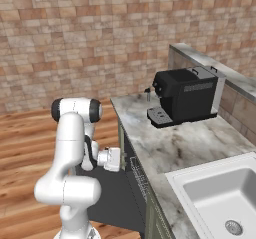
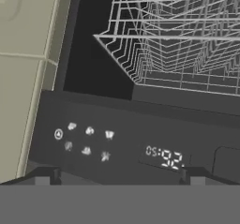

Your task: Open the dishwasher door and pull out the top rack.

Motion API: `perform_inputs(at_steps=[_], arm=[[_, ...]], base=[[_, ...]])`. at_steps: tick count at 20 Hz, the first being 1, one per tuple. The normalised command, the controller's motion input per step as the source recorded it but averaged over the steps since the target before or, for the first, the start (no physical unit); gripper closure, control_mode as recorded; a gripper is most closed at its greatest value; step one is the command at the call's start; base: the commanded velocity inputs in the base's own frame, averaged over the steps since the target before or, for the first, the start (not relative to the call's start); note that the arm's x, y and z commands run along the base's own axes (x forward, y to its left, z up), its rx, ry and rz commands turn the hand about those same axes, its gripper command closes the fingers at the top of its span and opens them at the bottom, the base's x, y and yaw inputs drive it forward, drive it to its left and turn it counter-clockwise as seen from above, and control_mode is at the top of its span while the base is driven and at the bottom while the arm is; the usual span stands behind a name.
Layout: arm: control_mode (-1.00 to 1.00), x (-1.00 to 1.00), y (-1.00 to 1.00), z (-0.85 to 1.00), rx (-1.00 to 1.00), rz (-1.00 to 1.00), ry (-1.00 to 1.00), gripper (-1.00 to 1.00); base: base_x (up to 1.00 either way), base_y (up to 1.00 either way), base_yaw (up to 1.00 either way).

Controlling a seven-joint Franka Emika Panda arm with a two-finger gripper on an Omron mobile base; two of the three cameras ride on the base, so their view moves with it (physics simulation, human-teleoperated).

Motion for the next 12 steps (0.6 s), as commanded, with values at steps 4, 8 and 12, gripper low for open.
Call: perform_inputs(at_steps=[4, 8, 12], arm=[[-1.0, 0.0, -0.07, -0.08, 0.0, 0.02, -0.08, -1.0], [-1.0, 0.0, -0.05, -0.03, 0.0, 0.01, -0.08, -1.0], [-1.0, 0.0, -0.04, -0.01, 0.0, 0.02, -0.09, -1.0]], base=[[0.0, 0.0, 0.0], [0.0, 0.0, 0.0], [0.0, 0.0, 0.0]])
